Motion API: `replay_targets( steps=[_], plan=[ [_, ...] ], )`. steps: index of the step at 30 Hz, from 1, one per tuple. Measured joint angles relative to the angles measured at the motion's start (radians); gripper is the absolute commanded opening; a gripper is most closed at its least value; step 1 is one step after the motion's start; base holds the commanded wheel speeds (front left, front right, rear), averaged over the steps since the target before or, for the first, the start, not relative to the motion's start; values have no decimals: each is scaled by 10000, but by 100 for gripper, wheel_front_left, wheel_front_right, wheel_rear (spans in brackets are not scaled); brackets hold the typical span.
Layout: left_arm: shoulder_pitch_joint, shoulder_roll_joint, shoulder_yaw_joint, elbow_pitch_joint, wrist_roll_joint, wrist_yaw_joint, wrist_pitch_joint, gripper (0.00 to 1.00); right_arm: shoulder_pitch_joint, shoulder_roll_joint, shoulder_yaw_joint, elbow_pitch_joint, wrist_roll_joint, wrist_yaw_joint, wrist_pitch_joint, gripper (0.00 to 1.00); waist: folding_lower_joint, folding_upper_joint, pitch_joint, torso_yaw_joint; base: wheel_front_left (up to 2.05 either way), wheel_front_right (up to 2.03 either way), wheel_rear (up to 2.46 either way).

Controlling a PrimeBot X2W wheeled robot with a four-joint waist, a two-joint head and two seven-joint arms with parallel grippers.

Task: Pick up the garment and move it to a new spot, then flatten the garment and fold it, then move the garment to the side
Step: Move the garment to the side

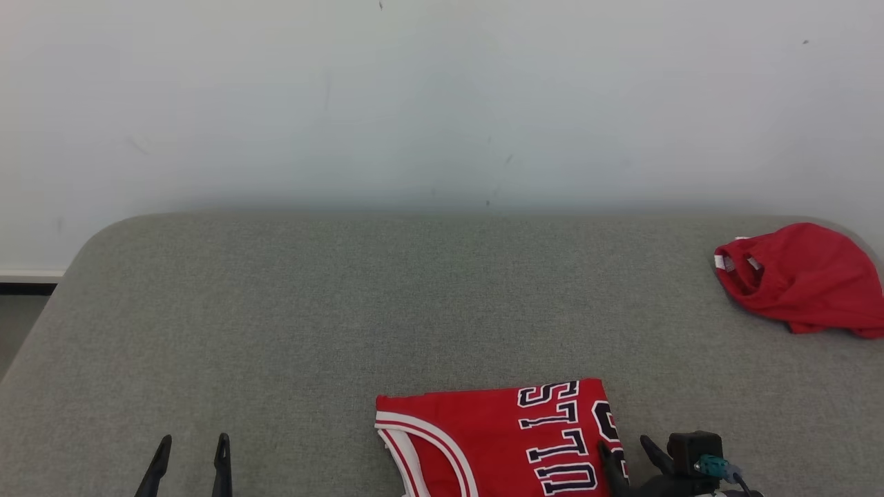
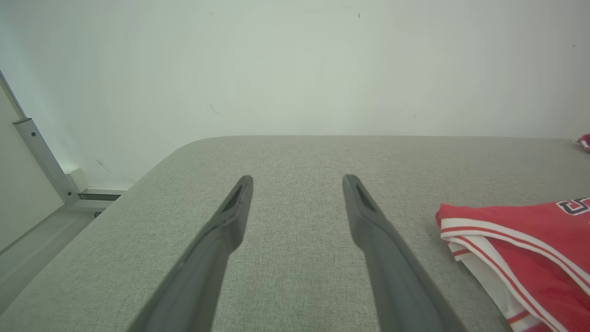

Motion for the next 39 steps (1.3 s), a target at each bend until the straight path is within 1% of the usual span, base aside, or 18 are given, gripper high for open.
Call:
replay_targets(
  steps=[4, 8, 9, 10, 11, 16, 20, 27, 32, 37, 38, 39],
  plan=[
    [-83, 0, -19, 12, 0, 0, 0, 100, -406, 84, 303, 1114, 150, 0, -23, 100, 0, 0, 146, 109, 0, 0, 0],
    [-92, 8, -4, 40, 0, 0, 0, 100, -827, 197, 675, 1896, 424, 0, -109, 100, 0, 0, 261, 155, 0, 0, 0],
    [-97, 8, 0, 46, 0, 0, 0, 100, -924, 221, 792, 2054, 487, 0, -109, 96, -1, 0, 277, 160, 0, 0, 0],
    [-100, 4, -2, 42, 0, 0, 0, 100, -1003, 251, 907, 2163, 581, 0, -113, 11, 0, -1, 287, 165, 0, 0, 0],
    [-101, -6, -10, 40, 0, 0, 0, 100, -1058, 267, 1018, 2259, 675, 0, -148, 0, -1, 0, 290, 166, 0, 0, 0],
    [-101, -33, -2, 38, 0, 12, 0, 100, -1483, 238, 1448, 2541, 1060, 0, -364, 0, 0, 0, 299, 152, 0, 0, 0],
    [-100, -65, 10, 0, -2, 27, 0, 100, -2297, 98, 1779, 2408, 1363, 0, -518, 0, -3, 0, 324, 107, 0, 0, 0],
    [-344, -117, -165, -2, -2, 23, 0, 100, -3975, -556, 2313, 2184, 1925, 0, -627, 0, -3, 0, 624, 185, 0, 0, 0],
    [-626, -130, -341, 4, -40, 10, 0, 100, -5348, -1342, 2750, 2102, 2040, 0, -533, 0, -2, 0, 1064, 187, 0, 0, 0],
    [-1098, -161, -414, -288, -92, 4, 0, 100, -6517, -2470, 3060, 2094, 2084, 0, -451, 0, 0, 1, 1724, 93, 0, 0, 0],
    [-1098, -161, -414, -288, -92, 4, 0, 100, -6517, -2470, 3060, 2094, 2084, 0, -451, 0, 0, 1, 1724, 93, 0, 0, 0],
    [-1259, -125, -420, -445, -92, 0, 0, 100, -6958, -2876, 3116, 2140, 2086, 0, -401, 0, 0, 1, 2012, 22, 0, 0, 0]
  ],
)
